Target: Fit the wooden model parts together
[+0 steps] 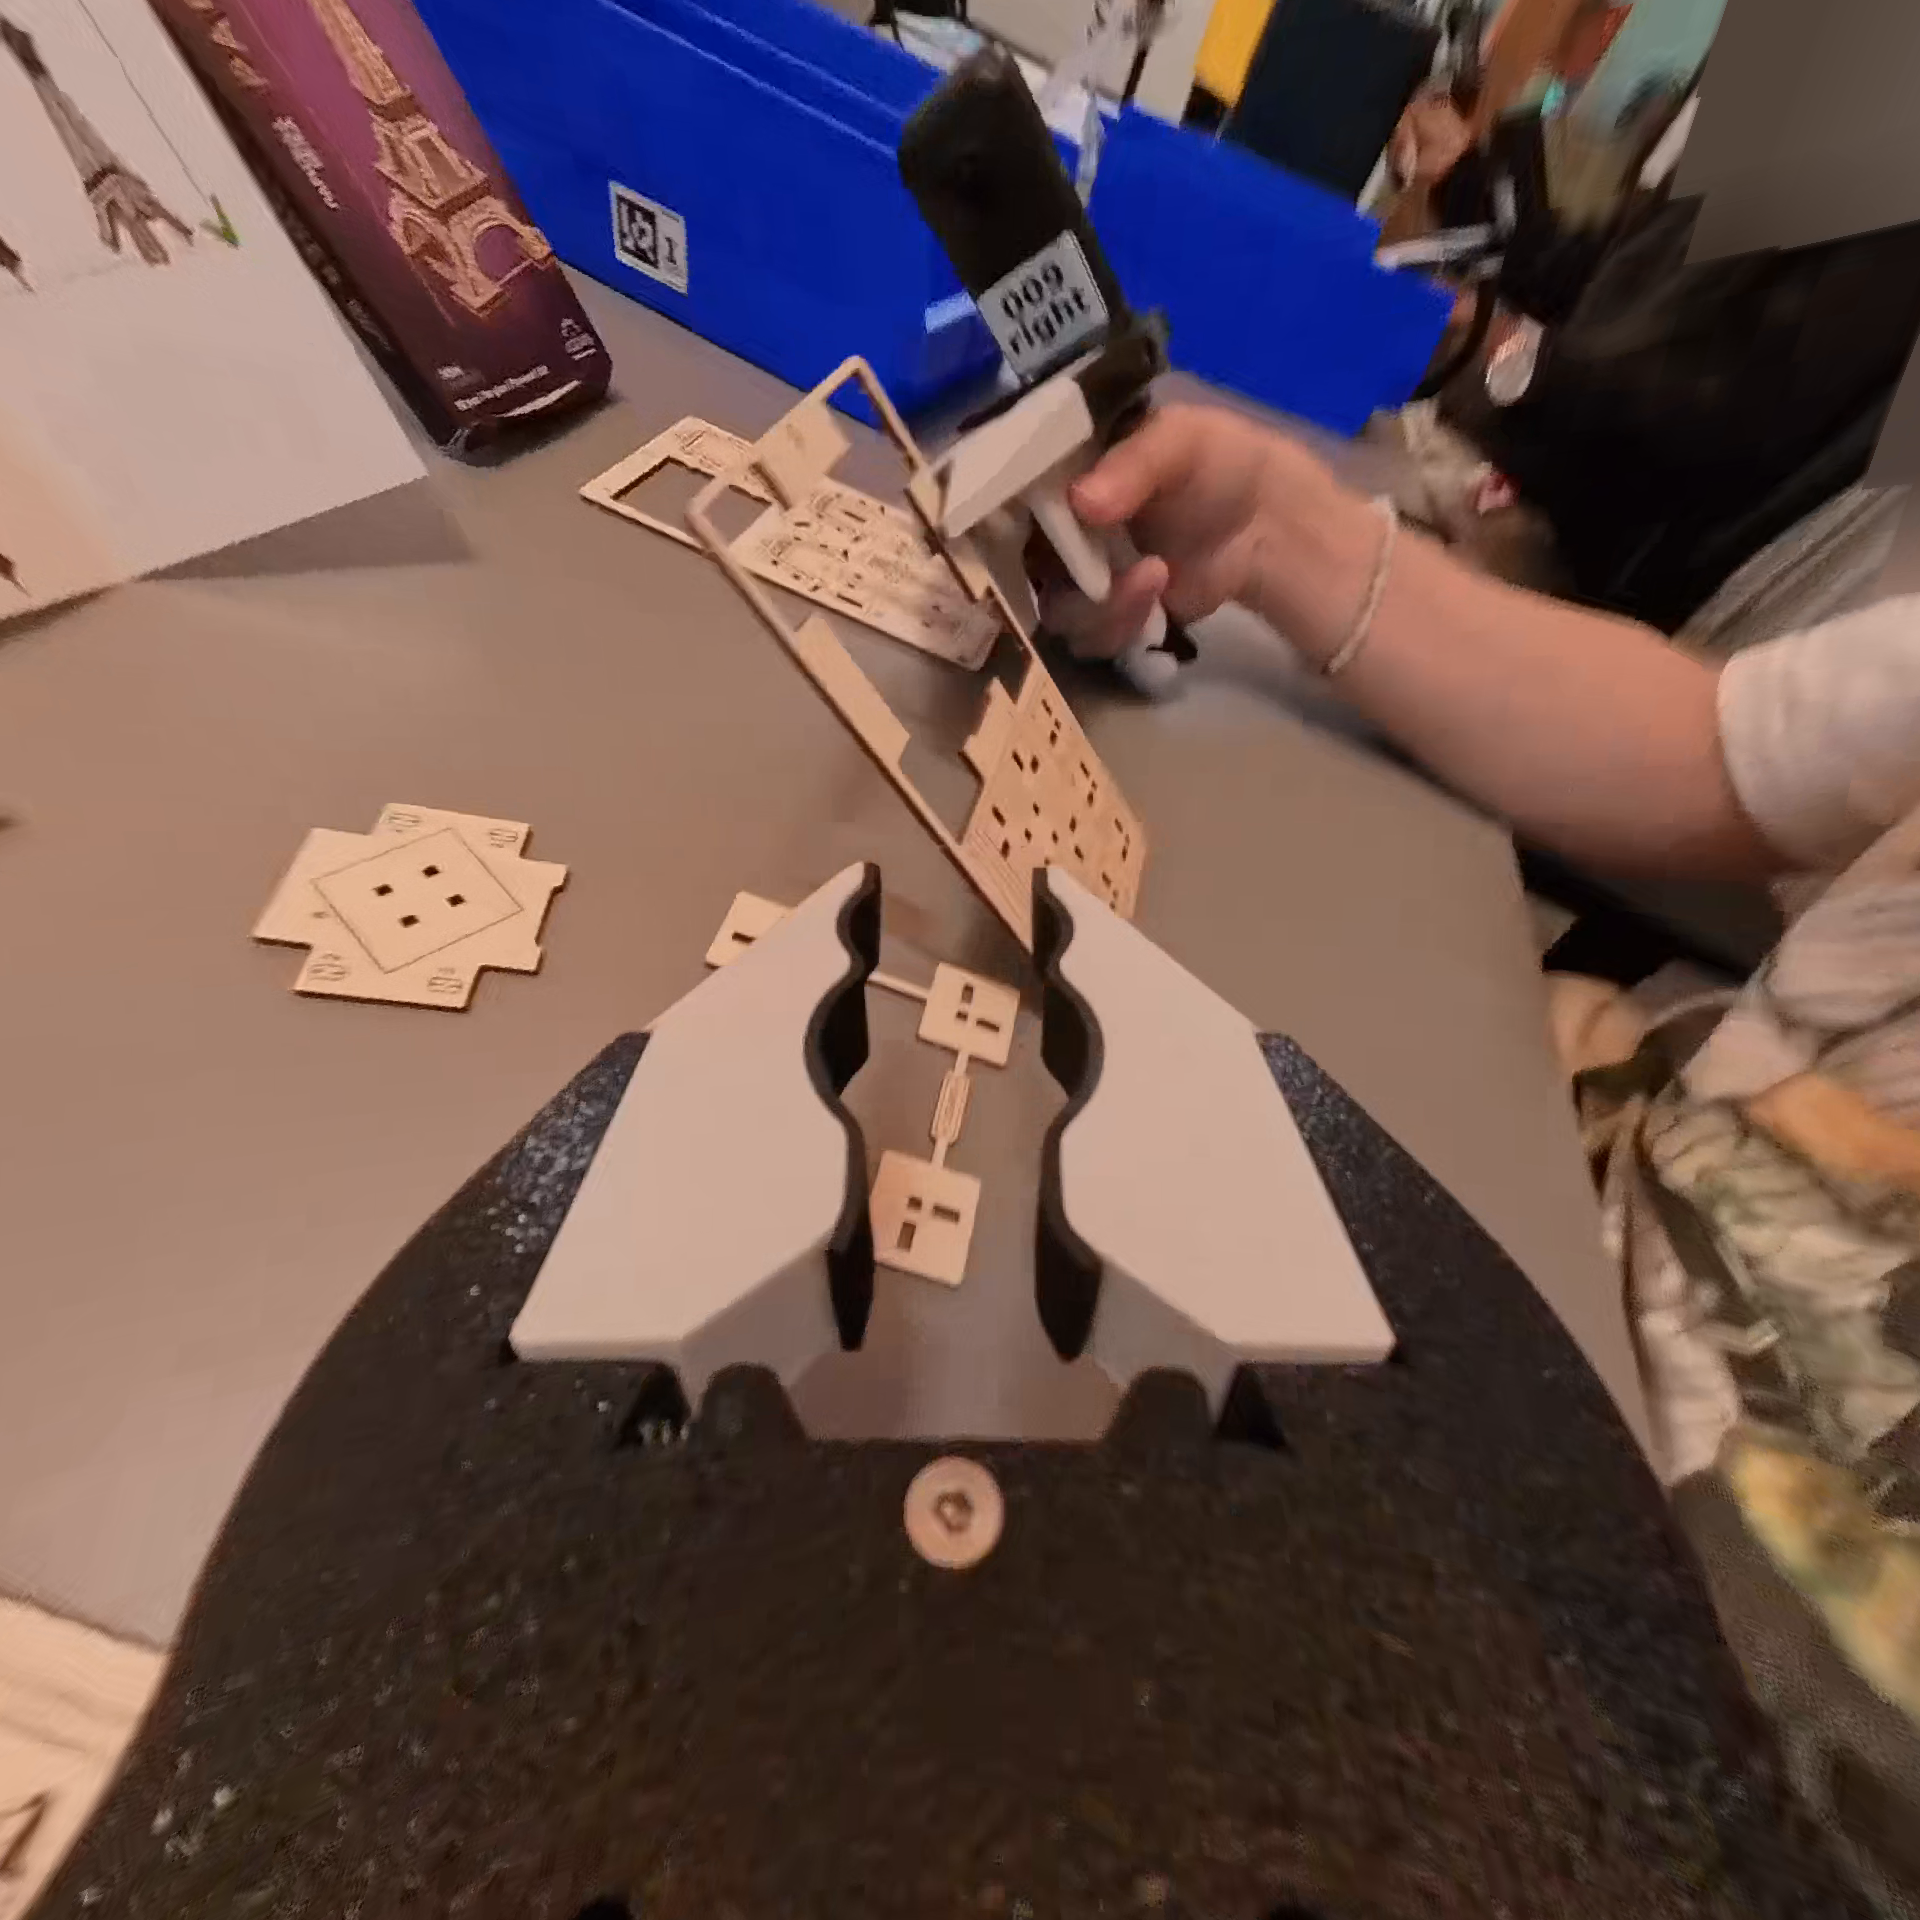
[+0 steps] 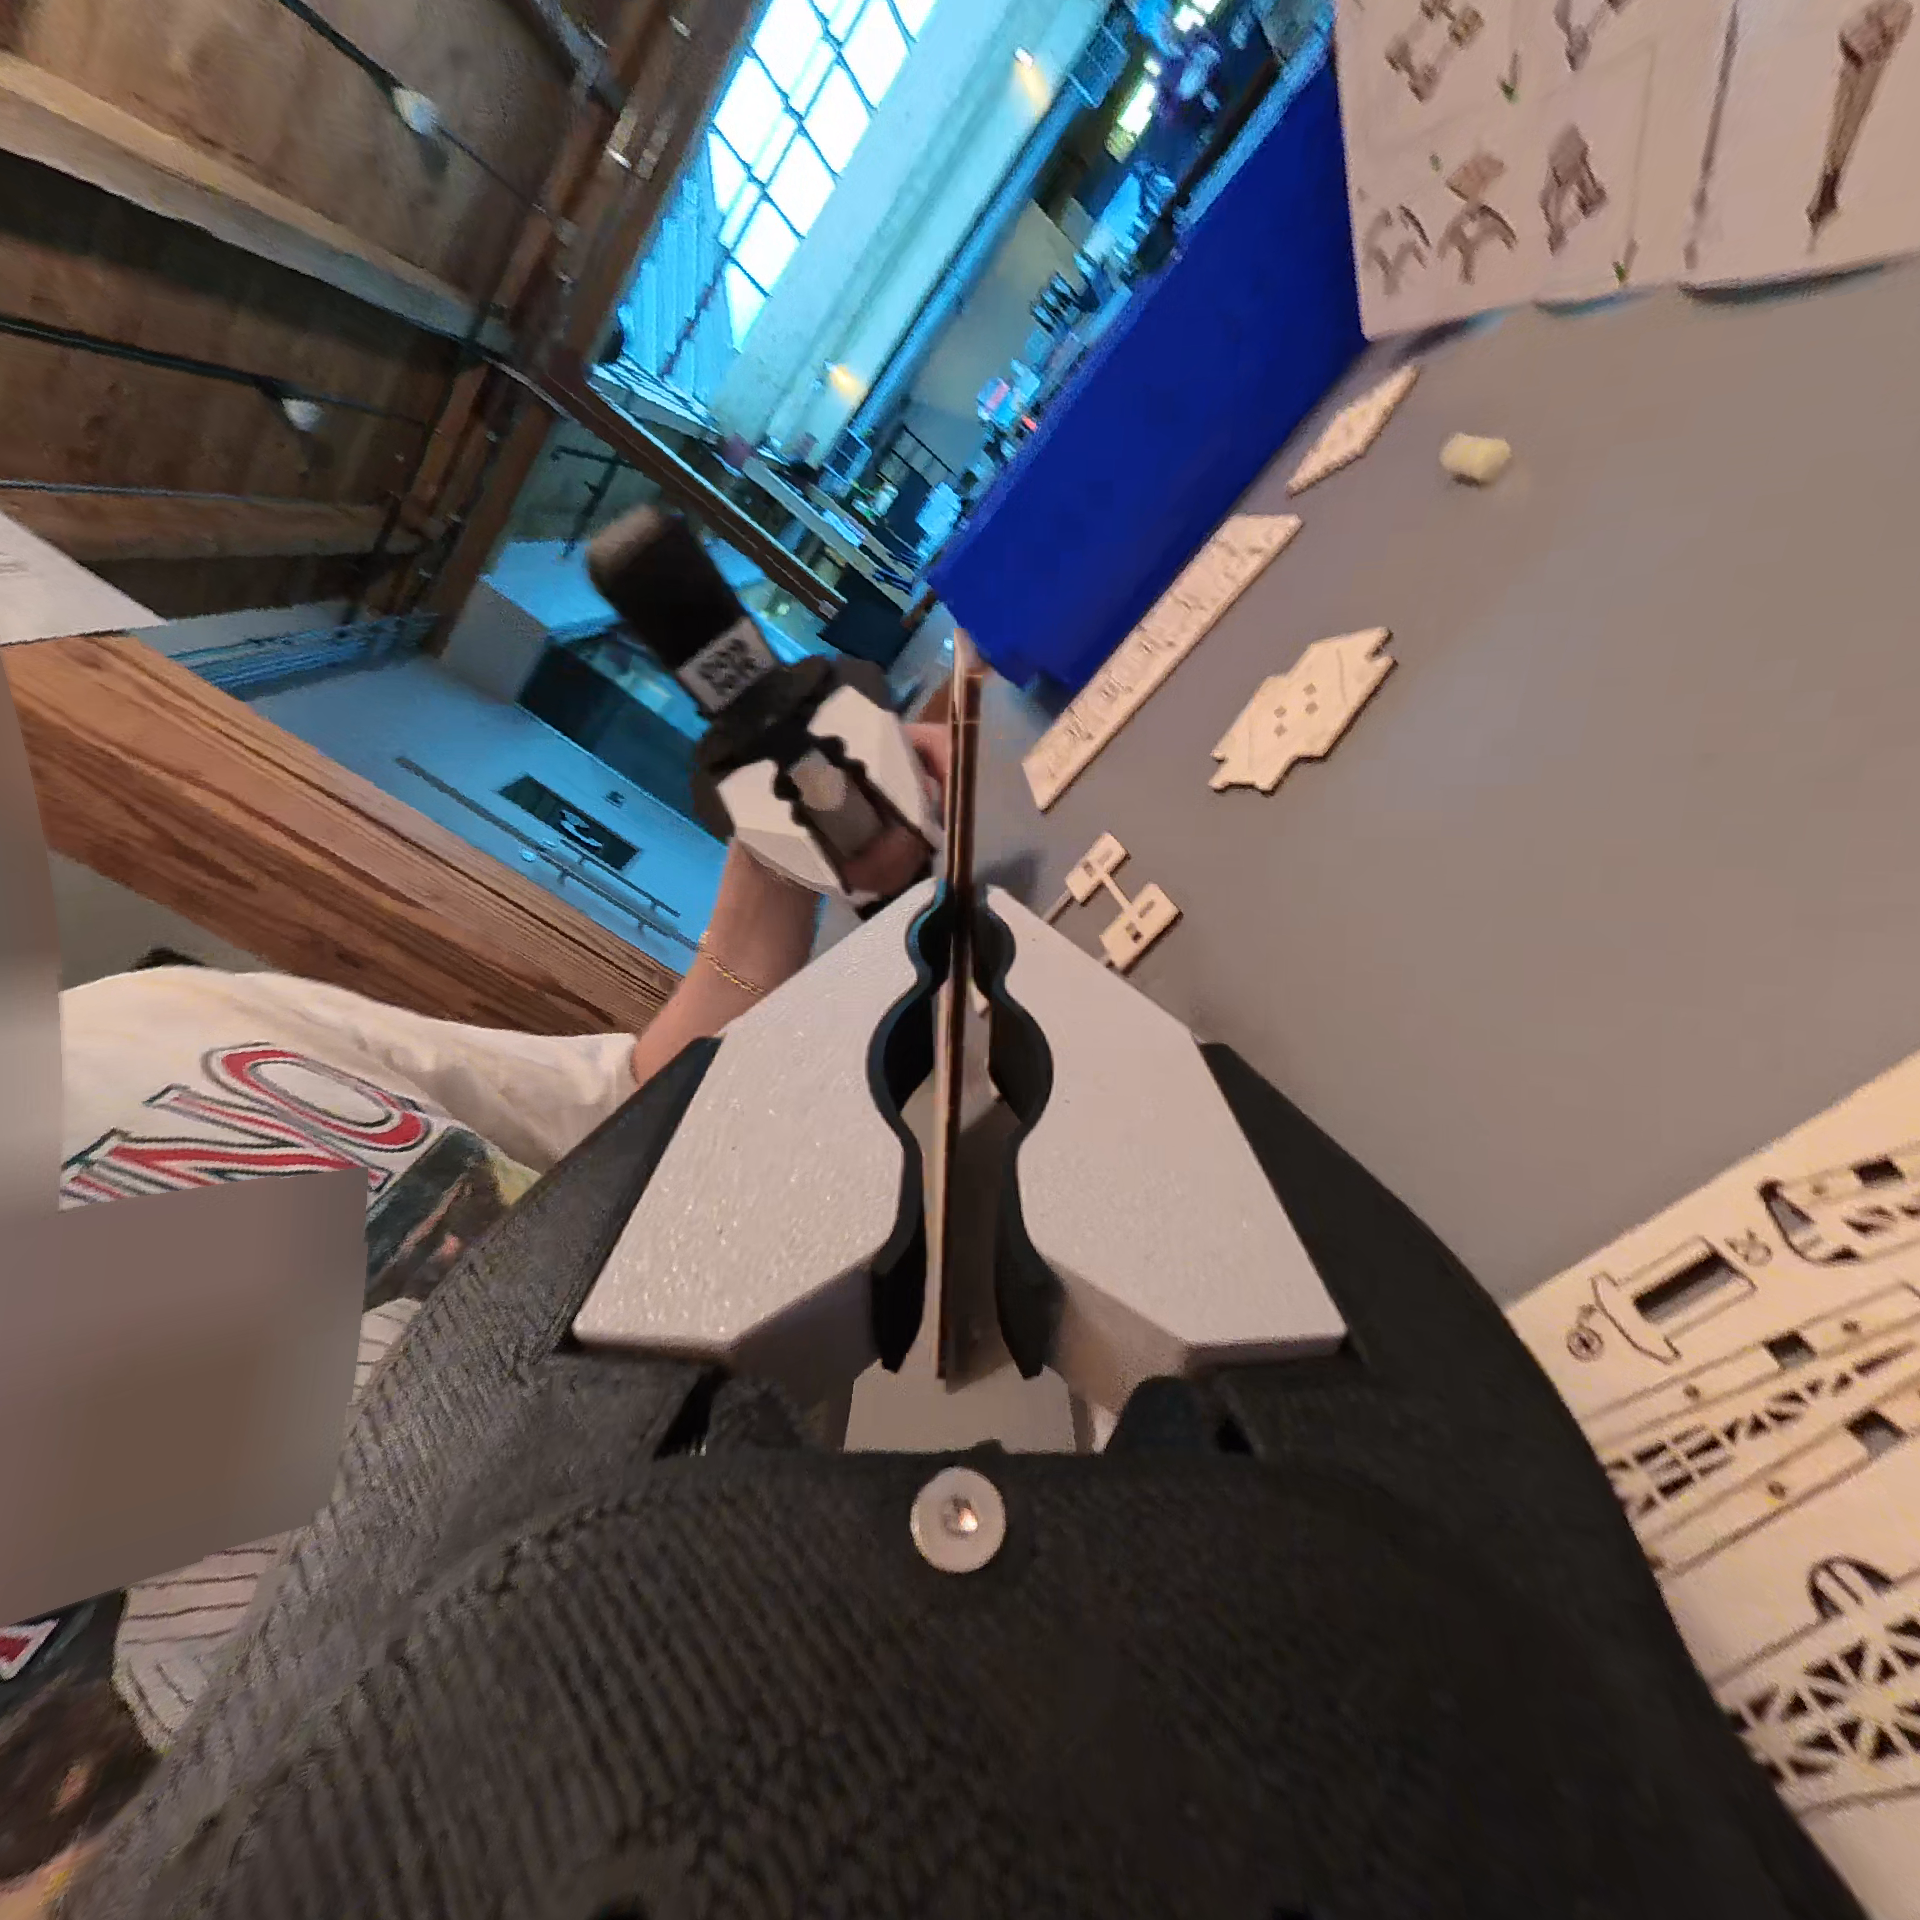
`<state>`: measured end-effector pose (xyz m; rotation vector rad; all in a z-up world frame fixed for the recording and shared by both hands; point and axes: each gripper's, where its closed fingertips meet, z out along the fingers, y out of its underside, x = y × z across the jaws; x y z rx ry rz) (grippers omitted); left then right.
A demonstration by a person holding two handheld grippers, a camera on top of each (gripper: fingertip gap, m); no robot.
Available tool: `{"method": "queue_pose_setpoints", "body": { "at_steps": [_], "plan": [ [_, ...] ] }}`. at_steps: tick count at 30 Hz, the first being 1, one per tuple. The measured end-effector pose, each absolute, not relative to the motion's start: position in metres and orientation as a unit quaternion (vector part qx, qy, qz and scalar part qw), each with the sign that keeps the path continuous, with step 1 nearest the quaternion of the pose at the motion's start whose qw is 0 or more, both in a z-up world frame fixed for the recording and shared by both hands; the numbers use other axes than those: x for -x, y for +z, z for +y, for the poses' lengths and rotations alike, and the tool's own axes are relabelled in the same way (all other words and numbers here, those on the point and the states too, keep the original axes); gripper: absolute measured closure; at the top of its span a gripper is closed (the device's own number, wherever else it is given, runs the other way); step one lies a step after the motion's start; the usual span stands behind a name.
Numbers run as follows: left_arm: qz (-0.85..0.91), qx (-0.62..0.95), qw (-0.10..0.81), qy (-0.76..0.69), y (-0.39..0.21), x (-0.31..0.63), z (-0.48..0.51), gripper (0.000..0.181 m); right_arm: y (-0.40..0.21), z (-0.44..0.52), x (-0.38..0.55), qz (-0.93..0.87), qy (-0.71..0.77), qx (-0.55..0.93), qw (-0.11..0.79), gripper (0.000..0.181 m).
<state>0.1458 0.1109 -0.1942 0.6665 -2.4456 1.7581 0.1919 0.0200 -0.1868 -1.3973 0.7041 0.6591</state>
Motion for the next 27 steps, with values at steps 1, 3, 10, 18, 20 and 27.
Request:
{"method": "queue_pose_setpoints", "body": {
  "at_steps": [1, 3, 10, 18, 20, 27],
  "plan": [
    [-0.782, -0.233, 0.039, 0.577, -0.194, -0.149, 0.109, 0.149, -0.182, 0.019, -0.191, 0.302, 0.293, 0.61, 0.671, 0.181],
    [-0.772, -0.259, 0.052, 0.578, -0.2, -0.153, 0.106, 0.142, -0.179, 0.018, -0.193, 0.298, 0.288, 0.604, 0.68, 0.181],
    [-0.783, -0.251, 0.084, 0.562, -0.214, -0.15, 0.096, 0.157, -0.174, 0.024, -0.195, 0.297, 0.281, 0.59, 0.696, 0.181],
    [-0.788, -0.213, 0.137, 0.562, -0.212, -0.151, 0.089, 0.16, -0.165, 0.02, -0.197, 0.291, 0.285, 0.563, 0.719, 0.181],
    [-0.791, -0.188, 0.147, 0.564, -0.211, -0.143, 0.083, 0.162, -0.167, 0.021, -0.198, 0.295, 0.279, 0.568, 0.716, 0.181],
    [-0.832, -0.149, 0.084, 0.528, -0.226, -0.135, 0.073, 0.174, -0.172, 0.026, -0.198, 0.301, 0.263, 0.584, 0.706, 0.181]
  ]
}}
